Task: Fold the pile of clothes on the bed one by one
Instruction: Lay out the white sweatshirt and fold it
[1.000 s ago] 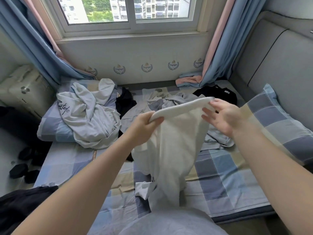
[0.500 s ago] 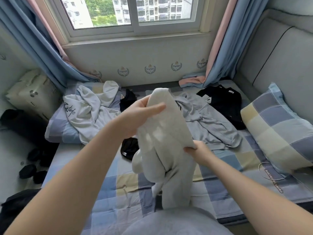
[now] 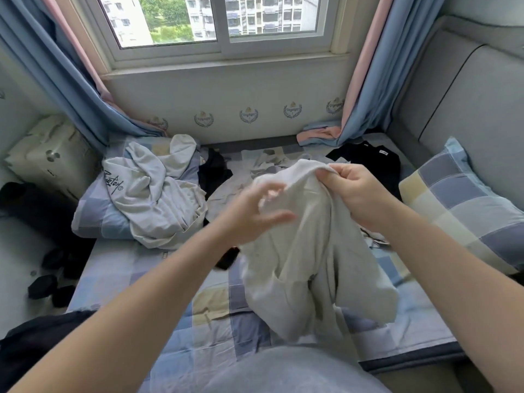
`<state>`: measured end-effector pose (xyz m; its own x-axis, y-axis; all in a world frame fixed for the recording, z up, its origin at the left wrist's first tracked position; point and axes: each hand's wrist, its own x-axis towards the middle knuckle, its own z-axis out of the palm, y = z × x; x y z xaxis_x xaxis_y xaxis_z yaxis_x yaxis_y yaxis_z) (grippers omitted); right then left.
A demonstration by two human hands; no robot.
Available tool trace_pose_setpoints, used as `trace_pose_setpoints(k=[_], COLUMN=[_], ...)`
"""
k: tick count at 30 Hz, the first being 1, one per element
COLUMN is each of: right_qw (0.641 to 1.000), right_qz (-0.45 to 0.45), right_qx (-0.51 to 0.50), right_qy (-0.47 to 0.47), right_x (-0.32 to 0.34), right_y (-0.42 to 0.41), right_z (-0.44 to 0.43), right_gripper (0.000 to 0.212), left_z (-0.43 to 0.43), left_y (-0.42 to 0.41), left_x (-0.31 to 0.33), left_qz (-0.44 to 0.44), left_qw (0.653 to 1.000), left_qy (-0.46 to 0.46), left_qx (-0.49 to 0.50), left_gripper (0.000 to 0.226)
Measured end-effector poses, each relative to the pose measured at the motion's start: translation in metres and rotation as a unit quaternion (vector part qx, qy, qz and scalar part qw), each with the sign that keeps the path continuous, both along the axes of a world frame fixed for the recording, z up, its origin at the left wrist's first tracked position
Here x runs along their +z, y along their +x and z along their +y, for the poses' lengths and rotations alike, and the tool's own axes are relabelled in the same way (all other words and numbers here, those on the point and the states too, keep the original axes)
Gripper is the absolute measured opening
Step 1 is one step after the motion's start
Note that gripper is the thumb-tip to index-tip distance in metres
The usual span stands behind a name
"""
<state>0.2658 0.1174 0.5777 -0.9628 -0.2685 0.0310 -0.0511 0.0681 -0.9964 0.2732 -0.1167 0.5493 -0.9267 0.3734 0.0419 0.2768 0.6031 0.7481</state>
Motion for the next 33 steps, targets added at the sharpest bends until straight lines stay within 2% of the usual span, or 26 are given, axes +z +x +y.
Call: trace_pose_setpoints(k=[2, 4, 7, 11, 16, 20, 22, 24, 27, 29, 31, 33], right_qw=[1.000, 0.999, 0.997, 0.989, 0.983, 0.970, 0.960, 0.952, 0.951, 0.938, 0.960, 0.982], right_qz=[0.015, 0.034, 0.058, 0.083, 0.047, 0.099, 0.126, 0.139, 0.122, 0.145, 0.139, 0.051], right_qx=[-0.008, -0.015, -0.041, -0.074, -0.120, -0.123, -0.122, -0.122, -0.195, -0.234, -0.163, -0.072], right_qy=[-0.011, -0.009, 0.024, 0.098, 0.131, 0.186, 0.216, 0.243, 0.205, 0.211, 0.182, 0.168], right_x=[0.008, 0.013, 0.013, 0.000, -0.026, -0.029, -0.025, -0.022, -0.025, -0.033, -0.047, -0.067], right_y=[-0.003, -0.005, -0.008, -0.013, -0.017, -0.019, -0.022, -0.026, -0.025, -0.013, 0.004, 0.018], right_z=[-0.004, -0.001, 0.014, 0.032, 0.038, 0.044, 0.045, 0.042, 0.023, 0.005, -0.018, -0.044], right_gripper=[0.034, 0.041, 0.040, 0.036, 0.036, 0.050, 0.056, 0.053, 0.018, 0.033, 0.051, 0.066], left_z=[0.021, 0.032, 0.030, 0.021, 0.022, 0.017, 0.014, 0.013, 0.016, 0.015, 0.013, 0.017], left_y=[0.012, 0.014, 0.010, 0.007, 0.004, 0.003, -0.002, -0.007, -0.010, -0.011, -0.011, -0.010], left_x=[-0.014, -0.023, -0.020, -0.009, 0.014, 0.031, 0.036, 0.039, 0.043, 0.049, 0.055, 0.062], left_qz=[-0.075, -0.056, -0.018, 0.064, 0.189, 0.265, 0.245, 0.173, 0.073, 0.043, 0.039, 0.040], left_qw=[0.995, 0.995, 0.995, 0.993, 0.977, 0.953, 0.956, 0.969, 0.973, 0.961, 0.955, 0.955], left_qy=[0.017, 0.064, 0.098, 0.066, 0.031, -0.016, -0.011, 0.041, 0.138, 0.203, 0.232, 0.250], left_qx=[-0.068, -0.044, 0.014, 0.071, 0.095, 0.145, 0.162, 0.169, 0.171, 0.180, 0.178, 0.156], left_gripper=[0.046, 0.026, 0.036, 0.036, 0.035, 0.033, 0.033, 0.032, 0.034, 0.037, 0.037, 0.032])
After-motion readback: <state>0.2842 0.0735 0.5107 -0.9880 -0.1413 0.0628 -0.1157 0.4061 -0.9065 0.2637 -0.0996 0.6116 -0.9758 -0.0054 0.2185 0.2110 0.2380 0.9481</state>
